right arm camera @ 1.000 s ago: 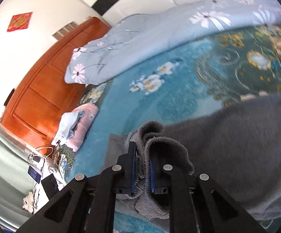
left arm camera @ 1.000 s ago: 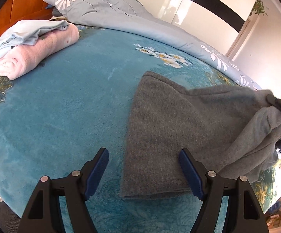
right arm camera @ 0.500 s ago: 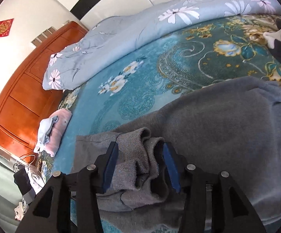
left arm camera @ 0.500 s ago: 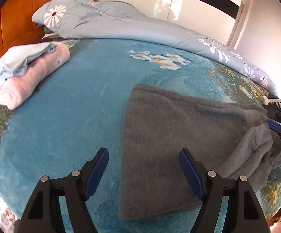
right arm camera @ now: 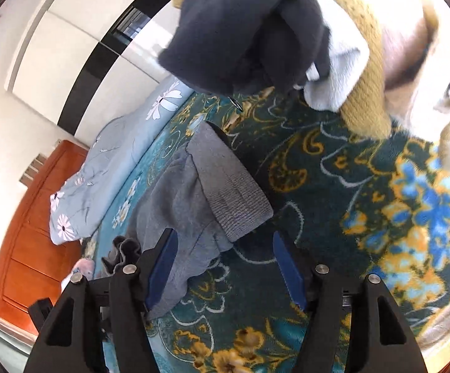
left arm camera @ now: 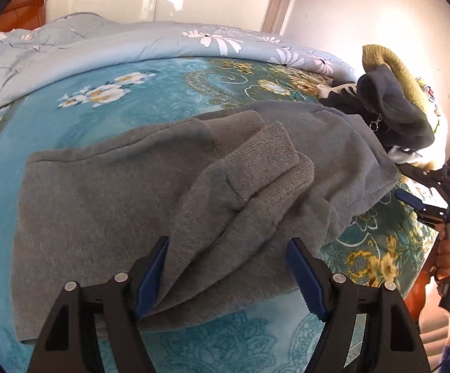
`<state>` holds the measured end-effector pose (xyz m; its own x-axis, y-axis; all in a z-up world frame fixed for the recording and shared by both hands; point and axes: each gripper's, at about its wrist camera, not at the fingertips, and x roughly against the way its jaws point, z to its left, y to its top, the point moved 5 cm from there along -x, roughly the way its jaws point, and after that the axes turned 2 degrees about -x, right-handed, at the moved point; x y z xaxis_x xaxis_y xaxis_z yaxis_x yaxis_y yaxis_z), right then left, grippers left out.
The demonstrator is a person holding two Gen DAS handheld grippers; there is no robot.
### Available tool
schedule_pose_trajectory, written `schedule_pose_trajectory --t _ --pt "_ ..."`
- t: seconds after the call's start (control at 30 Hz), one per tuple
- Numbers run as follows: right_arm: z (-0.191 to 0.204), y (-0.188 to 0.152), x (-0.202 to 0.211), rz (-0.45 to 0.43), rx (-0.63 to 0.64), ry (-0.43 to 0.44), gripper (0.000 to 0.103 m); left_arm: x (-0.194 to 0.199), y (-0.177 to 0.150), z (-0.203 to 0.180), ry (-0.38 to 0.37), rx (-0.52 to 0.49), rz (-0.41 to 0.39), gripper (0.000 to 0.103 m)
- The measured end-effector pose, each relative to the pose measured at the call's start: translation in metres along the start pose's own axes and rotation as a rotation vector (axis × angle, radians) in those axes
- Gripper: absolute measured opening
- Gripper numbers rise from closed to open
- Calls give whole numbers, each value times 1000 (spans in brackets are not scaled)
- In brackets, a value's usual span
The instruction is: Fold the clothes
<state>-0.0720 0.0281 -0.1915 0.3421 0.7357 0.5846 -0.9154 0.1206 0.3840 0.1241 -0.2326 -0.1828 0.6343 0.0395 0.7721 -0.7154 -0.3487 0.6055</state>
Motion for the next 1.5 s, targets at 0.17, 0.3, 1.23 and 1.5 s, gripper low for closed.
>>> schedule_pose_trajectory --t 0.17,0.3,1.23,1.5 --pt "-6 12 -29 -38 -132 64 65 27 5 20 -52 87 -70 78" --pt "-2 21 -35 -87 -194 64 64 42 6 49 -36 174 -107 78" --pt "337 -228 -136 221 926 90 18 129 -64 261 43 686 -293 78" --pt "310 -276 -148 270 1034 40 33 124 -63 256 3 663 -264 78"
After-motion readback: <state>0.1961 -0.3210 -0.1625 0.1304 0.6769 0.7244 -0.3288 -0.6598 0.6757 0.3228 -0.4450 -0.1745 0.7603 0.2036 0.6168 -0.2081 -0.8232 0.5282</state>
